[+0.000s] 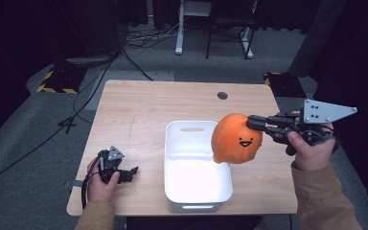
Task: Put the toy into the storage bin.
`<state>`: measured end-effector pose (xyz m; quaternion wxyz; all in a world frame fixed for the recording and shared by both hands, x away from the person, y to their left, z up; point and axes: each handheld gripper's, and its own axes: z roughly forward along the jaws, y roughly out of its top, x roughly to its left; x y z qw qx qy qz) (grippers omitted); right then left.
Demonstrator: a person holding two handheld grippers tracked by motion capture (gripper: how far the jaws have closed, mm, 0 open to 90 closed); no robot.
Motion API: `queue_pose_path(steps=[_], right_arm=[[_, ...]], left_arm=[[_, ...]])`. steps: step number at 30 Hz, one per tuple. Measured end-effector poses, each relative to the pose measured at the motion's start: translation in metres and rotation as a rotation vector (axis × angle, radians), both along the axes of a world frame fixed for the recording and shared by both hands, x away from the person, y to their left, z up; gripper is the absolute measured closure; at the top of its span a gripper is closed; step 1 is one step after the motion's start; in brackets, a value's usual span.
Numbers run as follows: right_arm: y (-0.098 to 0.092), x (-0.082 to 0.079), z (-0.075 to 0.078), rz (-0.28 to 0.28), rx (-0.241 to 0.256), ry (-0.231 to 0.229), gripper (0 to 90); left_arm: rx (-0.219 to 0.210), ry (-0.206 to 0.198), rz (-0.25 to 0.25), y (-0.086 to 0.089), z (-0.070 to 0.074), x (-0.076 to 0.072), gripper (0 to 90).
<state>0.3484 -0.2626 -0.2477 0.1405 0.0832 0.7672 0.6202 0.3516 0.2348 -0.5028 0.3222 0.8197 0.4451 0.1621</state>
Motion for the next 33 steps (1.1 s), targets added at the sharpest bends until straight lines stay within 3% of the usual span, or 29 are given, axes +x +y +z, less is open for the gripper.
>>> queue_pose_path(steps=[12, 22, 33], right_arm=[[0.047, -0.004, -0.006, 0.090, -0.037, 0.014, 84.2], [0.071, -0.005, -0.013, 0.128, -0.042, 0.021, 84.1], [0.094, -0.005, -0.033, 0.162, -0.081, 0.053, 84.1]], left_arm=[[-0.001, 0.000, 0.000, 0.000, 0.000, 0.000, 9.6], [-0.002, 0.001, -0.001, 0.000, 0.000, 0.000, 9.6], [-0.004, 0.001, 0.001, 0.000, 0.000, 0.000, 9.6]])
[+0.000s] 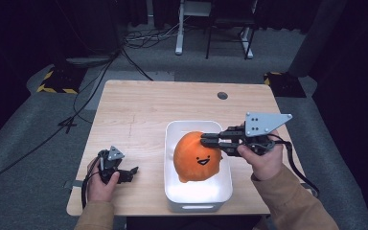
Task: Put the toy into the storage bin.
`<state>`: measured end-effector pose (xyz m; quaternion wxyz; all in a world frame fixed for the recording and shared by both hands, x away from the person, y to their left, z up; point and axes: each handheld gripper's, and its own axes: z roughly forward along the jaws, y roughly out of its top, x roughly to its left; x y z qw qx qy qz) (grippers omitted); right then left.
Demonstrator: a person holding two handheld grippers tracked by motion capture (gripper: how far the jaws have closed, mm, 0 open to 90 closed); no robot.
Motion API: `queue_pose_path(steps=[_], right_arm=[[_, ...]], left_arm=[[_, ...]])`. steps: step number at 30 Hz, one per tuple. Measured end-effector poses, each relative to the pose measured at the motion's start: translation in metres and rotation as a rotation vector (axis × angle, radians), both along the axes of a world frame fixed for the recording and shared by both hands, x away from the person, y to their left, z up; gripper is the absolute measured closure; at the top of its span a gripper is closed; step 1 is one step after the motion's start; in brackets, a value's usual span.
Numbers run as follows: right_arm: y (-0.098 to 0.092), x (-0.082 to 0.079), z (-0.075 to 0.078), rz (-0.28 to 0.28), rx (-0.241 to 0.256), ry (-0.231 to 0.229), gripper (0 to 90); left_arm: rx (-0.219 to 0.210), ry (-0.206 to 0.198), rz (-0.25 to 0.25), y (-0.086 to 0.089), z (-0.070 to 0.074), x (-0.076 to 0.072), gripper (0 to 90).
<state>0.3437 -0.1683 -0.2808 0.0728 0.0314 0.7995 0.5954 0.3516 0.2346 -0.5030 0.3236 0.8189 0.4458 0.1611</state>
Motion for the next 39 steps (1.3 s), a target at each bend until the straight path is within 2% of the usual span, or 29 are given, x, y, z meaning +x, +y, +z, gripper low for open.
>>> queue_pose_path(steps=[21, 23, 26, 32, 39], right_arm=[[0.029, -0.004, -0.037, 0.047, -0.096, 0.061, 83.6], [0.028, -0.002, -0.044, 0.045, -0.096, 0.090, 83.6], [0.026, -0.001, -0.048, 0.045, -0.103, 0.108, 83.5], [0.030, -0.009, -0.056, 0.064, -0.143, 0.103, 83.3], [0.025, -0.012, -0.072, 0.071, -0.150, 0.151, 82.6]], left_arm=[[0.000, -0.001, 0.001, 0.000, 0.000, 0.000, 9.7], [0.000, 0.000, 0.000, 0.000, 0.000, 0.000, 9.7], [0.000, -0.001, 0.000, 0.000, 0.000, 0.000, 9.6], [0.000, 0.000, 0.000, 0.000, 0.000, 0.000, 9.7], [0.002, 0.001, -0.002, 0.000, 0.000, 0.000, 9.7]])
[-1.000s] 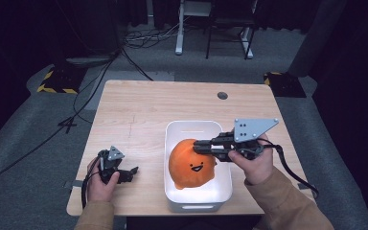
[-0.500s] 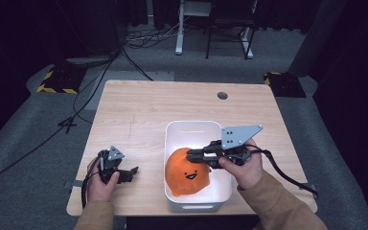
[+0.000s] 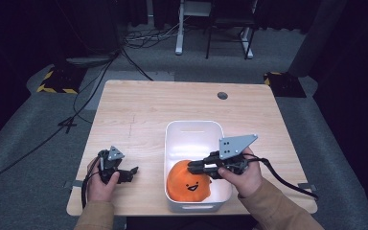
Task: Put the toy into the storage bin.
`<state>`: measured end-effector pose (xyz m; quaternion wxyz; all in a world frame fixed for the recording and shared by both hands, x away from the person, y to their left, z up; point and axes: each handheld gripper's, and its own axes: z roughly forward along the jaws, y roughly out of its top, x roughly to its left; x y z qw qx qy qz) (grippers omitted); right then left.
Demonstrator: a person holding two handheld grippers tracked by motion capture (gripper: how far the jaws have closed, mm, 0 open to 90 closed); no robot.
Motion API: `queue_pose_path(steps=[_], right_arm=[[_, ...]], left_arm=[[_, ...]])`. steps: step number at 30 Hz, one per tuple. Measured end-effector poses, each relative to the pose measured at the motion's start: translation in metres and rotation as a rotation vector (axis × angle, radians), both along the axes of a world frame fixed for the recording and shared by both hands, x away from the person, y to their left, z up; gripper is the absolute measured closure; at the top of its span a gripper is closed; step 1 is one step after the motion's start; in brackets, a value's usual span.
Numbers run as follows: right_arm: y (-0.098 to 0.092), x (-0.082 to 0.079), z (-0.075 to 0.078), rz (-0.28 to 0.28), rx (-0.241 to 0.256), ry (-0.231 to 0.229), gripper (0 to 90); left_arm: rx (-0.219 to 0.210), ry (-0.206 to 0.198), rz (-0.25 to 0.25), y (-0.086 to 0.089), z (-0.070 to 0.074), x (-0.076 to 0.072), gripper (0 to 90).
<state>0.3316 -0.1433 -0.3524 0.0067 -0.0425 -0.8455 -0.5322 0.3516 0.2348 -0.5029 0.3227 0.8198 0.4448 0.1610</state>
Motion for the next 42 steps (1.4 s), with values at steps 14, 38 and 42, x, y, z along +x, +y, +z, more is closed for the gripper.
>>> queue_pose_path(steps=[14, 38, 42], right_arm=[[-0.006, -0.003, -0.027, 0.054, -0.097, 0.078, 78.6], [-0.033, 0.005, 0.006, -0.054, -0.037, 0.069, 43.1], [-0.044, 0.009, 0.016, -0.104, -0.023, 0.043, 38.8]], left_arm=[[0.000, 0.000, 0.001, 0.000, 0.000, 0.000, 9.7], [-0.002, -0.001, -0.004, 0.000, 0.000, 0.001, 9.2], [-0.001, -0.001, -0.004, 0.000, 0.000, 0.001, 9.2]])
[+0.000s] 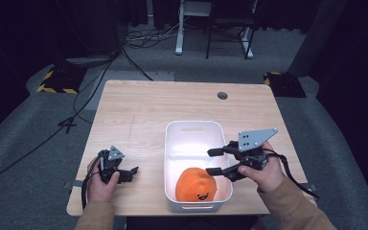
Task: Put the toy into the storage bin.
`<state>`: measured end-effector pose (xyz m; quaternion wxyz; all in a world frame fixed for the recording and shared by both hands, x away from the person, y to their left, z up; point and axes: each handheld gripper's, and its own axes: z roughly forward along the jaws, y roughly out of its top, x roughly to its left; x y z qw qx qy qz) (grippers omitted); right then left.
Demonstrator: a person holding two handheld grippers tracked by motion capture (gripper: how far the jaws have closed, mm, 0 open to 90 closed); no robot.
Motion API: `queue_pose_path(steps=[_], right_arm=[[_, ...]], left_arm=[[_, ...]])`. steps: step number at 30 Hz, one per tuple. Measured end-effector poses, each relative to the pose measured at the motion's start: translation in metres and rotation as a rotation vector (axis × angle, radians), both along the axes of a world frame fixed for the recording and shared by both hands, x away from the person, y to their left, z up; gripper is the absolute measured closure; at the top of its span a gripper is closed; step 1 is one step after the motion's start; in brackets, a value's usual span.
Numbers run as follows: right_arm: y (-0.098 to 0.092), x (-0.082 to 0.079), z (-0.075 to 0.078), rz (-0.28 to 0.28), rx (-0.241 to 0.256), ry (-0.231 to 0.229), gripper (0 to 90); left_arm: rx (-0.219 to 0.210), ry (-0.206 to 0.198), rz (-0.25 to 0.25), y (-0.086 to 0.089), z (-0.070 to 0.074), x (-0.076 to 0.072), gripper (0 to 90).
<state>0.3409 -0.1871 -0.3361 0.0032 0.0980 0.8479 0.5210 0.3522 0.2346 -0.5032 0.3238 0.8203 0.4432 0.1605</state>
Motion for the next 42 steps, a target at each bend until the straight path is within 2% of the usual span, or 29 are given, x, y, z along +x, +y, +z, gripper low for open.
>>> queue_pose_path(steps=[7, 9, 15, 18, 26, 32, 35, 42], right_arm=[[-0.019, 0.008, 0.014, -0.115, -0.015, -0.056, 32.7], [-0.027, 0.014, 0.017, -0.147, -0.004, -0.060, 32.8], [-0.050, 0.029, 0.015, -0.269, -0.025, -0.097, 28.3], [-0.064, 0.039, 0.009, -0.327, -0.017, -0.081, 27.4], [-0.094, 0.060, -0.007, -0.435, -0.064, -0.059, 25.7], [-0.113, 0.072, -0.019, -0.516, -0.152, -0.061, 23.7], [-0.122, 0.077, -0.028, -0.549, -0.194, -0.042, 23.8], [-0.142, 0.081, -0.046, -0.616, -0.237, 0.000, 25.2]], left_arm=[[0.002, -0.002, -0.003, 0.000, 0.000, 0.001, 9.0], [0.001, 0.000, -0.005, 0.000, 0.000, 0.001, 8.8], [0.001, 0.000, -0.005, 0.000, 0.000, 0.001, 8.7], [0.001, 0.000, -0.005, 0.000, 0.000, 0.001, 8.7], [0.001, 0.000, -0.005, 0.000, 0.000, 0.001, 8.7], [0.003, 0.000, -0.001, 0.000, 0.000, 0.001, 8.6], [0.000, 0.003, 0.000, -0.001, 0.000, 0.001, 8.5], [0.000, 0.003, 0.000, -0.001, 0.000, 0.001, 8.6]])
